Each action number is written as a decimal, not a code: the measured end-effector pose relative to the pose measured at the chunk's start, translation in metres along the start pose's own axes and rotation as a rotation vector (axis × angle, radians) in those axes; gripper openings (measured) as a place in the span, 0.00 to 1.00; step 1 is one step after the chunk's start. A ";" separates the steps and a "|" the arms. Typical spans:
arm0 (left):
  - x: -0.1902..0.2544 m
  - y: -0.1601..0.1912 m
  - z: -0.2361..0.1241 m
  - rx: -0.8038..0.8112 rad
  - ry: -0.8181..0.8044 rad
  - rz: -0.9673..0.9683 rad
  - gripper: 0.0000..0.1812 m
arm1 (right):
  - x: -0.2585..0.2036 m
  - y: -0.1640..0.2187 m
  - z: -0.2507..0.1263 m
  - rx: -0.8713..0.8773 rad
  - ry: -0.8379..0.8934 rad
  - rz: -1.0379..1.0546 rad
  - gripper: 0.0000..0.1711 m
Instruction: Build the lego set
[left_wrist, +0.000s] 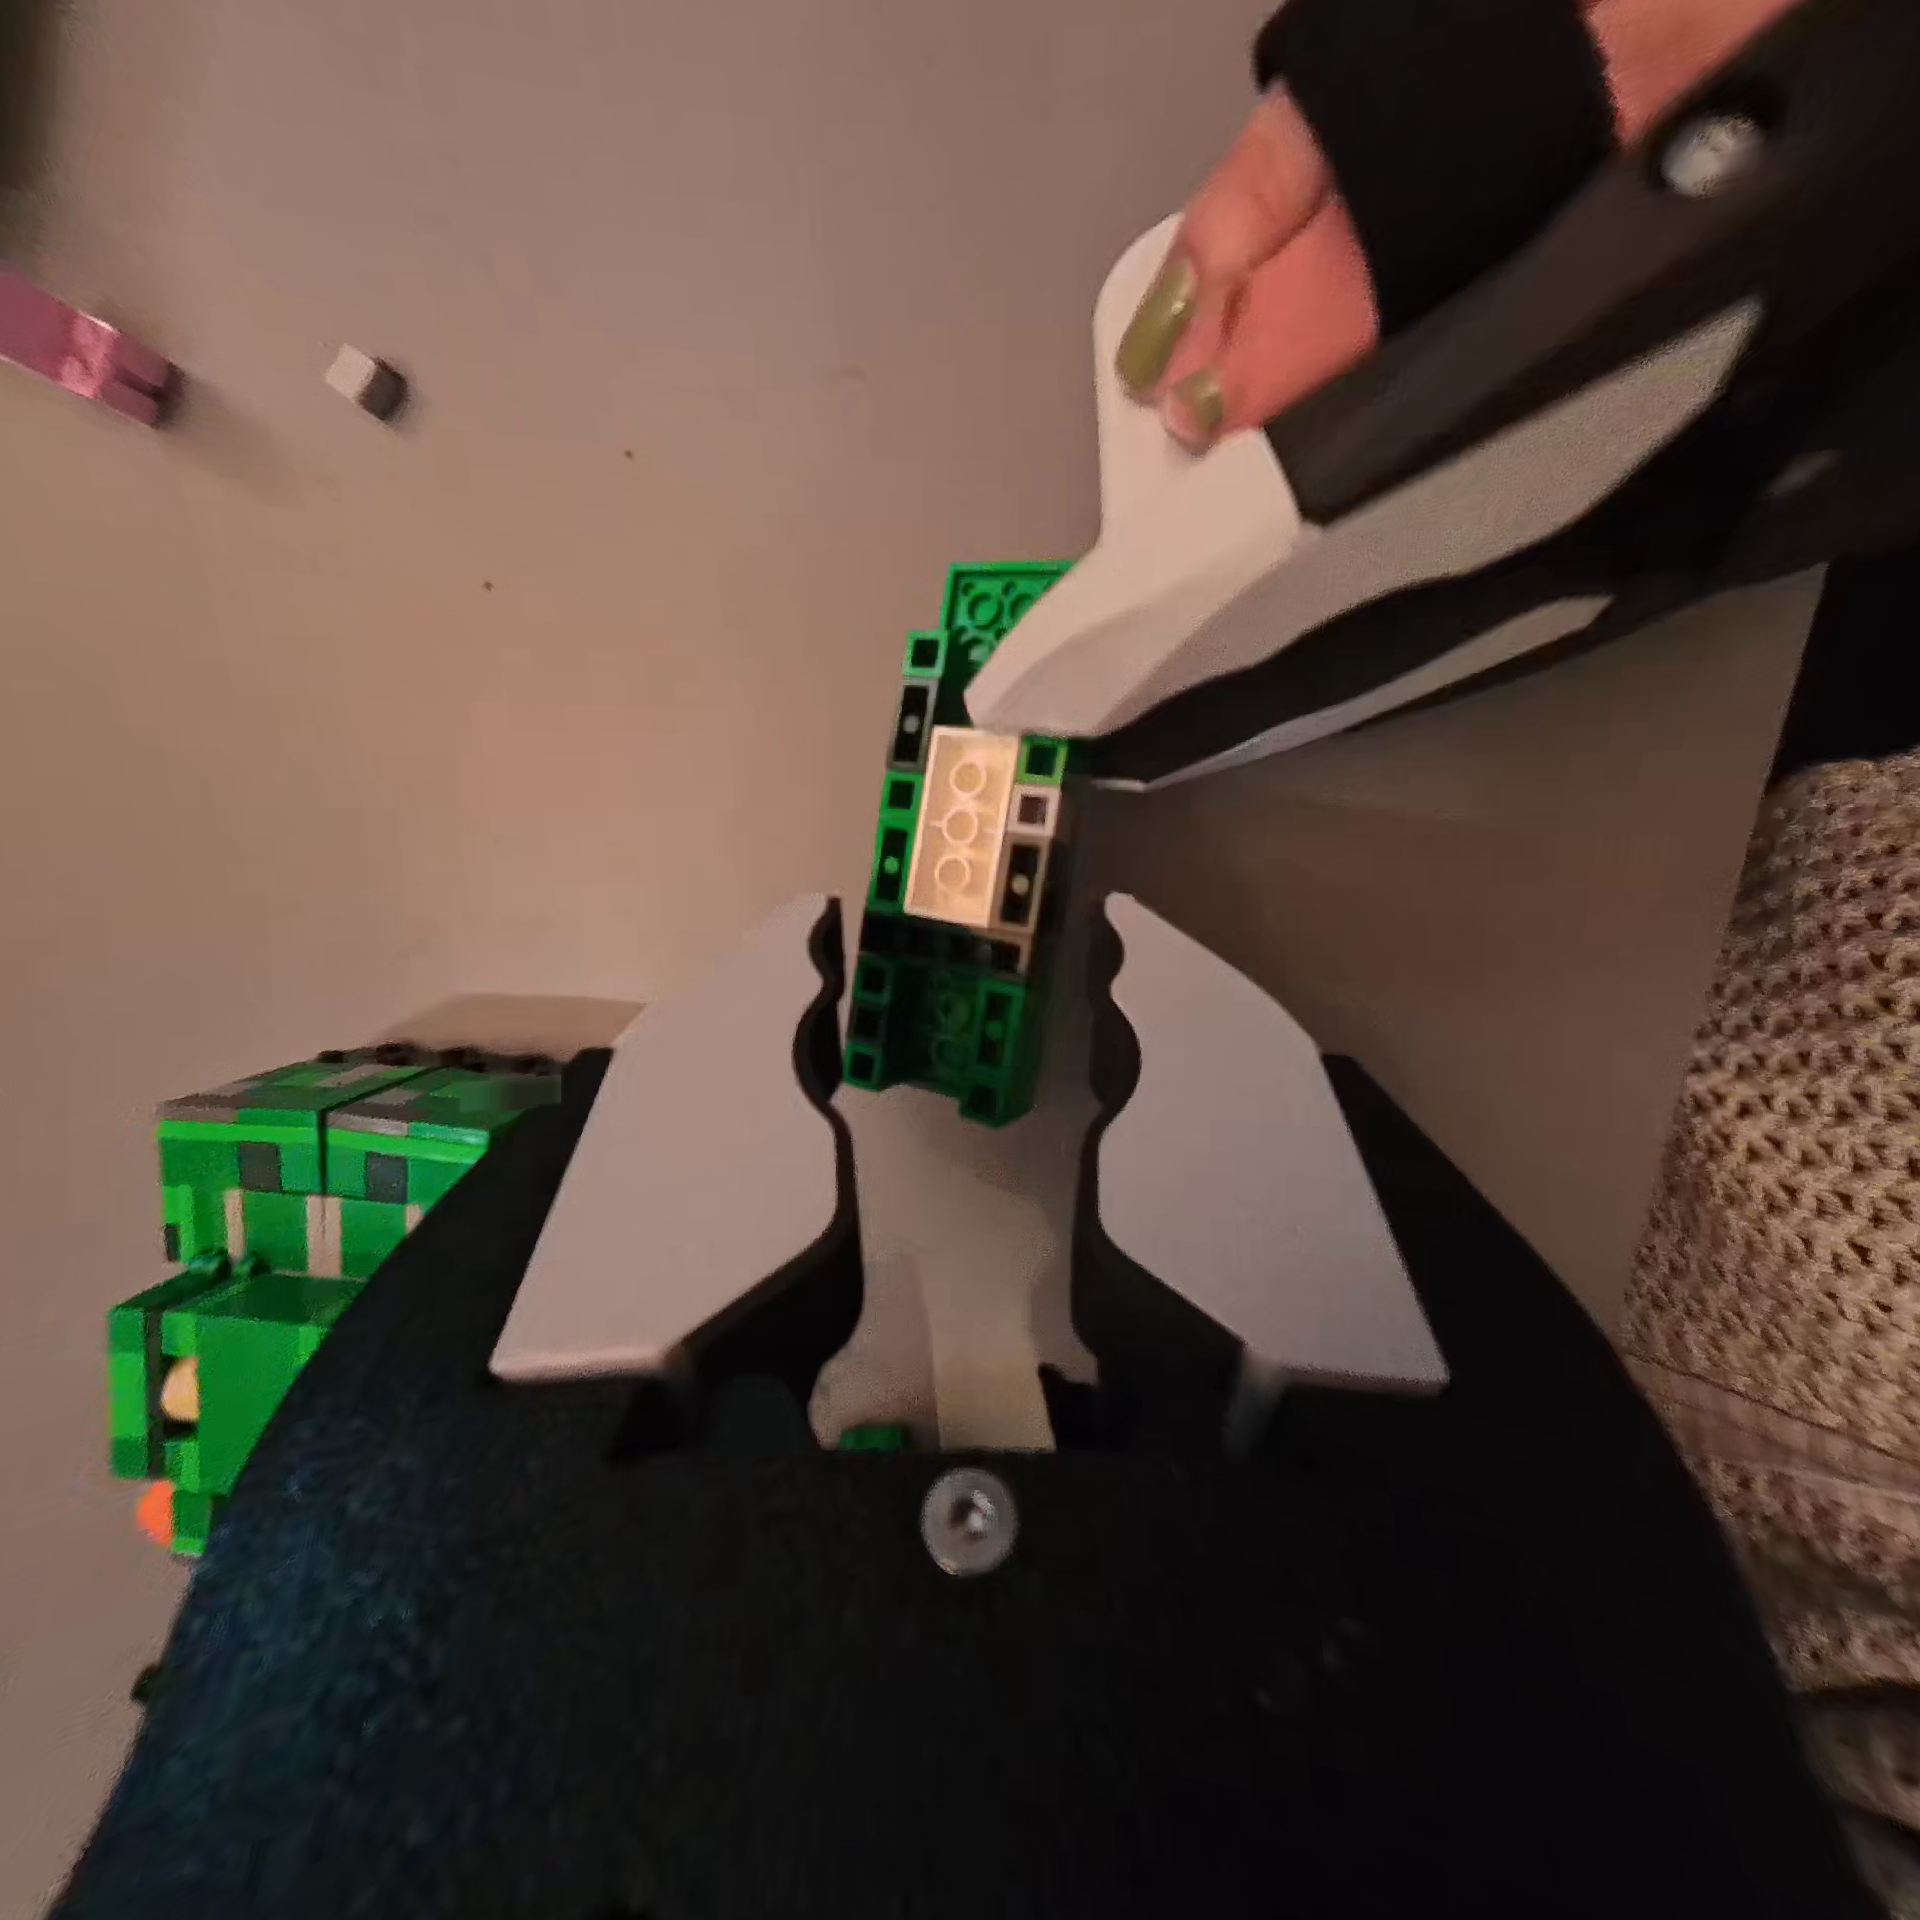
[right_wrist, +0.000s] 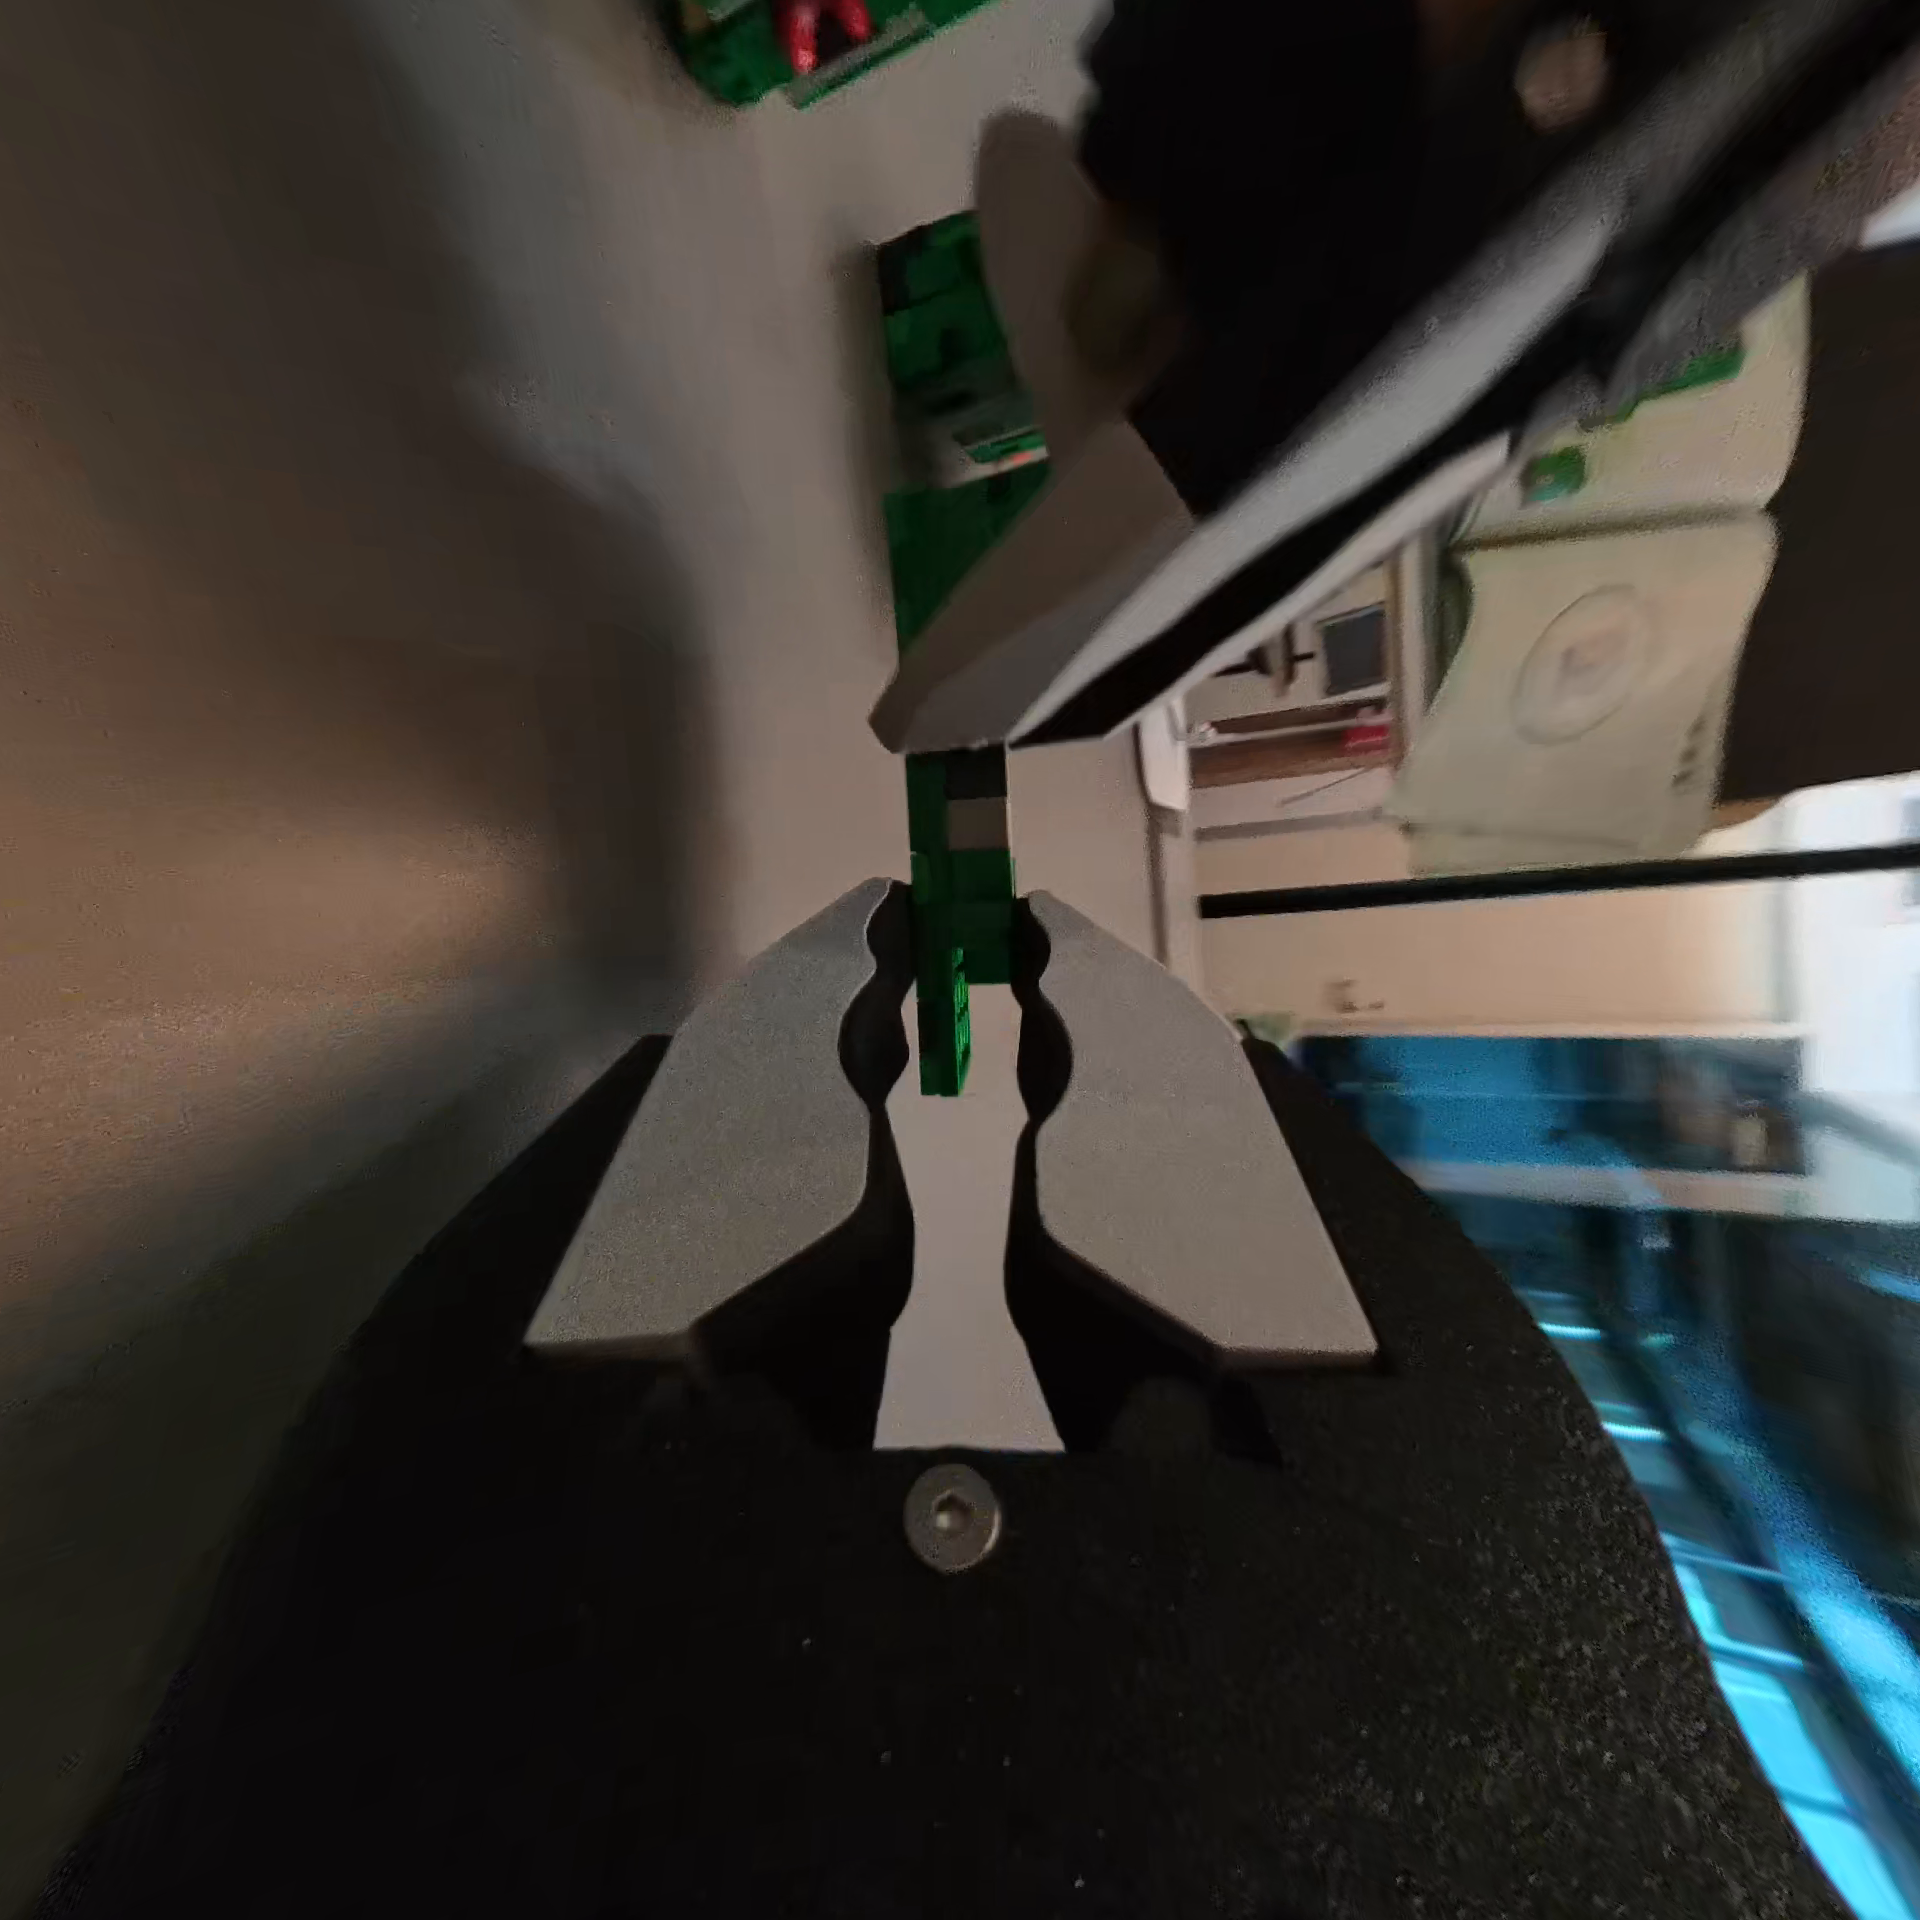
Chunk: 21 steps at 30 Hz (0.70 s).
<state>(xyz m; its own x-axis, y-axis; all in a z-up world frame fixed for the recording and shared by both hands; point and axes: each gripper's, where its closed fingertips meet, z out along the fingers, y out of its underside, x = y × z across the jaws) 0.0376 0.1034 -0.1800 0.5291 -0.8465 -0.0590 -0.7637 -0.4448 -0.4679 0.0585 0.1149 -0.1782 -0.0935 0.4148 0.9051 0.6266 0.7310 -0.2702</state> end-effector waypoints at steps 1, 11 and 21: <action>0.000 -0.001 -0.002 0.017 -0.019 0.011 0.27 | 0.001 0.001 -0.001 0.009 -0.019 0.058 0.10; -0.012 0.002 -0.001 0.032 -0.285 0.268 0.31 | -0.002 0.006 -0.004 0.021 -0.157 0.270 0.10; 0.005 -0.005 -0.024 0.285 -0.025 -0.041 0.40 | 0.024 -0.011 -0.022 0.127 -0.022 0.230 0.10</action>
<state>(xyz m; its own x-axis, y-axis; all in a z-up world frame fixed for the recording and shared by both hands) 0.0350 0.0942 -0.1569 0.5691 -0.8205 -0.0545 -0.6084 -0.3755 -0.6992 0.0663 0.1053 -0.1468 0.0228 0.5889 0.8079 0.5316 0.6772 -0.5087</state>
